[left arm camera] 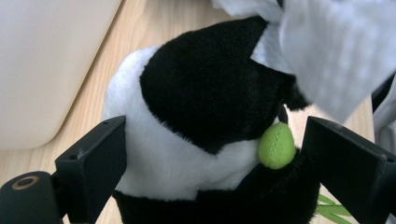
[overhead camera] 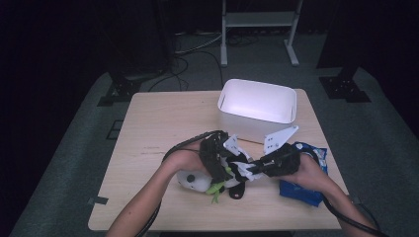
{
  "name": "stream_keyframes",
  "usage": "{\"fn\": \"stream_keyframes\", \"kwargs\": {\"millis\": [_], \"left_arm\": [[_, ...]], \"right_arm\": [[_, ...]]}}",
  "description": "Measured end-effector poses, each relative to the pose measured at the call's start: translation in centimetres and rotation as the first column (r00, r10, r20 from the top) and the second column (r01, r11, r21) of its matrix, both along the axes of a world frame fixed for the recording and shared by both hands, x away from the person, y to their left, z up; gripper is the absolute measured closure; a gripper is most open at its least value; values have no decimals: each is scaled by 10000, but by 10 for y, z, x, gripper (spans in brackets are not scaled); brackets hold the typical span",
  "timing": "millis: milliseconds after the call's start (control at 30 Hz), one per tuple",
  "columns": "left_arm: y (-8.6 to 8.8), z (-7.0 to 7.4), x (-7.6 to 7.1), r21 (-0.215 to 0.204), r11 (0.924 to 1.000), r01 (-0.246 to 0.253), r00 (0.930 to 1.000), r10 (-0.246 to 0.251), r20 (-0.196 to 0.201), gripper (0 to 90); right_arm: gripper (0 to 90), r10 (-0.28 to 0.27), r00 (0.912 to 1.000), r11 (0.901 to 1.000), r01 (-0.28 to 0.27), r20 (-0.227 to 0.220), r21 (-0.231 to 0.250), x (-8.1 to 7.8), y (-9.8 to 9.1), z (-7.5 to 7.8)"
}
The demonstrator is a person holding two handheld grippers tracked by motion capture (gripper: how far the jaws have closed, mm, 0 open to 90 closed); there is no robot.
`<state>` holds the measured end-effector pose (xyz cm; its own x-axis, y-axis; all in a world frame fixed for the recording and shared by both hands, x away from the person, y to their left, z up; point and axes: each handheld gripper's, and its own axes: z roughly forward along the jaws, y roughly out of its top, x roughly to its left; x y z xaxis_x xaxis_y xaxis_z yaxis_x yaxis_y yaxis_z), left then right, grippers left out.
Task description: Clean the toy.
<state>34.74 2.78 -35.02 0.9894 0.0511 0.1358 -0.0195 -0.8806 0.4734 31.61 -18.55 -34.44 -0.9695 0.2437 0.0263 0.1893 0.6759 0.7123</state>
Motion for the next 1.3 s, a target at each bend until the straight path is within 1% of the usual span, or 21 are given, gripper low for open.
{"fn": "stream_keyframes", "kwargs": {"millis": [100, 200, 267, 300, 367, 400, 433, 500, 600, 667, 733, 800, 867, 933, 1000, 1100, 1133, 1167, 1200, 1233, 1300], "left_arm": [[1, 0, -1, -27, 10000, 73, 10000, -73, -22, 78], [2, 0, -2, -42, 9999, 148, 9999, -149, -78, 78], [3, 0, -3, -66, 9998, 162, 9998, -162, -93, 78], [4, 0, -4, -47, 9998, 194, 9998, -194, -81, 78], [7, 0, -4, -258, 9994, 225, 9995, -230, -209, 79], [8, 0, -4, -302, 9993, 205, 9995, -212, -239, 79], [8, 0, -4, -328, 9992, 219, 9993, -228, -285, 80], [8, 0, -5, -384, 9991, 202, 9994, -212, -273, 80], [7, -1, -6, -382, 9990, 232, 9994, -241, -244, 79], [7, -1, -7, -401, 9990, 207, 9995, -217, -250, 79], [8, -2, -7, -525, 9985, 165, 9993, -182, -326, 79], [9, -1, -6, -585, 9981, 204, 9989, -228, -415, 79], [10, -1, -6, -583, 9980, 229, 9987, -255, -435, 79], [11, 0, -6, -646, 9976, 249, 9987, -277, -438, 79], [14, 2, -6, -813, 9965, 186, 9990, -218, -379, 79], [23, 7, -7, -895, 9960, 50, 9997, -73, -251, 79], [23, 7, -7, -895, 9960, 50, 9997, -73, -251, 79], [29, 9, -8, -879, 9961, -5, 9998, -12, -195, 79], [34, 8, -9, -841, 9964, -105, 9999, 96, -102, 79], [40, 8, -9, -752, 9969, -243, 9997, 243, -3, 79], [52, 6, -7, -753, 9956, -554, 9984, 557, 29, 79]], "right_arm": [[801, -216, 9996, 9998, 215, 163, 47, 6, 3, 5], [801, -409, 9990, 9991, 408, 182, 91, 14, 9, 6], [800, -355, 9992, 9993, 354, 188, 68, 17, 13, 4], [801, -332, 9994, 9994, 331, 115, 111, 18, 15, 3], [801, -258, 9997, 9995, 257, 28, 159, 16, 16, 1], [801, -207, 9998, 9997, 206, 45, 154, 16, 15, 1], [801, -205, 9998, 9996, 206, -44, 187, 14, 15, 0], [801, -86, 9998, 9999, 88, -200, 130, 11, 13, -2], [800, 132, 9995, 9999, -134, -292, -51, 9, 10, -3], [797, 142, 9998, 9999, -142, -149, -38, 9, 9, 0], [797, 16, 10000, 9999, -15, -61, 118, 10, 9, 3], [797, -135, 9998, 9998, 132, 147, 166, 12, 11, 4], [797, -205, 9996, 9996, 202, 189, 182, 13, 13, 5], [798, -91, 9998, 9999, 89, 176, 142, 14, 20, 2], [798, -58, 9999, 9999, 57, 95, 131, 14, 21, 0], [798, -163, 9998, 9999, 163, 119, 58, 15, 20, 0], [798, -163, 9998, 9999, 163, 119, 58, 15, 20, 0], [798, -243, 9997, 9997, 243, 86, 48, 15, 19, 0], [798, -315, 9994, 9995, 315, 154, -3, 18, 18, -1], [798, -357, 9993, 9994, 356, 84, 39, 20, 17, -1], [798, -417, 9991, 9991, 417, 32, 52, 23, 16, -1]]}}
